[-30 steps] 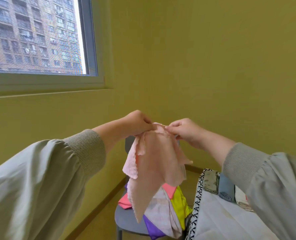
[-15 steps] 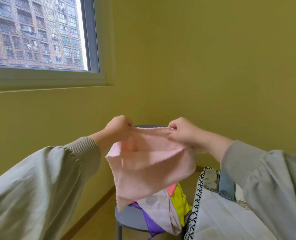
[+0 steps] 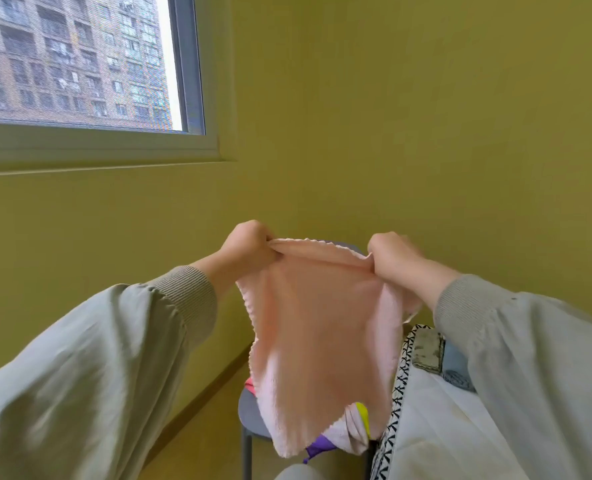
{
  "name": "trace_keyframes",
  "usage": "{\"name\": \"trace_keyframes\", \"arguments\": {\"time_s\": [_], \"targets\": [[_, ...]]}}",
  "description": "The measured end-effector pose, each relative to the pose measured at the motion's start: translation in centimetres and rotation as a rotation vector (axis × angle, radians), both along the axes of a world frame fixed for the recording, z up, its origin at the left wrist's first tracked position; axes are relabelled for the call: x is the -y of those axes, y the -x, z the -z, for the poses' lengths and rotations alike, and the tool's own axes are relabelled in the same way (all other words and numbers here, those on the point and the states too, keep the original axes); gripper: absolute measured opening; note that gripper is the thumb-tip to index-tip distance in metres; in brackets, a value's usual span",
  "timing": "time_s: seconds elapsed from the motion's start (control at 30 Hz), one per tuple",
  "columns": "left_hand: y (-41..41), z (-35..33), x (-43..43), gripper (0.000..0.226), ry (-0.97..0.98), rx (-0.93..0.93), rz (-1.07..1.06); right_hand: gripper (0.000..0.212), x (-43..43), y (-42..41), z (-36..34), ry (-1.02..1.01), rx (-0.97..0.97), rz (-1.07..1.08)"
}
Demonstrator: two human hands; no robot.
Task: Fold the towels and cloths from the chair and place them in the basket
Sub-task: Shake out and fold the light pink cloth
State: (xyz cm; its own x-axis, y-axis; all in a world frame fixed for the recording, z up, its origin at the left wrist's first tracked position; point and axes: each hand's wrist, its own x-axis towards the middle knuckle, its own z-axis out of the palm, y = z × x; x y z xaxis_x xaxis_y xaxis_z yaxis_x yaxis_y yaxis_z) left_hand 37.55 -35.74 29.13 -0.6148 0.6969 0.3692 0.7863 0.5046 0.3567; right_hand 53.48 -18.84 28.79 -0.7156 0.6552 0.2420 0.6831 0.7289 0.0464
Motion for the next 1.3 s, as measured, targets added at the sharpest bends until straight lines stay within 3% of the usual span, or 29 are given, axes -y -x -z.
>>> {"name": "trace_keyframes", "arguments": {"time_s": [0.17,0.33,0.43,0.53,0.6,0.77,0.9,0.97,1.13,1.3], "targets": [[1.6,0.0,0.3,0.018,-0.123,0.130,-0.146,0.020,-2.2,-0.8,1.4,0.060,-0.093,0.089],[1.7,1.1,0.1,0.020,0.078,0.135,-0.158,0.022,-3.3,-0.5,0.8,0.590,-0.380,0.042],[2.5,1.6,0.7,0.015,0.044,0.153,-0.223,0.010,-3.2,-1.1,0.4,0.621,-0.323,0.093],[2.9,2.2,1.3,0.018,0.124,0.139,-0.257,0.018,-2.6,-1.9,0.2,1.000,-0.276,0.016],[2.3,2.8,1.0,0.022,0.102,0.169,-0.224,0.023,-1.7,-2.0,-0.3,1.215,-0.331,-0.083],[0.3,3.6,0.1,0.027,-0.016,0.050,-0.051,0.023,-0.6,0.6,-1.0,1.346,-0.588,-0.061],[-2.1,2.7,0.0,0.022,-0.226,0.434,0.213,0.023,0.4,1.7,-1.5,1.442,-0.771,0.047],[-3.1,2.2,0.2,0.028,-0.249,0.510,0.304,0.021,1.4,1.6,-1.8,1.501,-0.853,0.042],[-4.2,2.2,0.2,0.015,-0.341,0.329,0.355,0.023,2.7,1.9,-2.2,1.578,-0.942,0.056],[-4.7,3.1,0.2,0.049,-0.370,-0.083,0.444,0.026,3.0,1.7,-2.5,1.567,-1.011,0.126]]}}
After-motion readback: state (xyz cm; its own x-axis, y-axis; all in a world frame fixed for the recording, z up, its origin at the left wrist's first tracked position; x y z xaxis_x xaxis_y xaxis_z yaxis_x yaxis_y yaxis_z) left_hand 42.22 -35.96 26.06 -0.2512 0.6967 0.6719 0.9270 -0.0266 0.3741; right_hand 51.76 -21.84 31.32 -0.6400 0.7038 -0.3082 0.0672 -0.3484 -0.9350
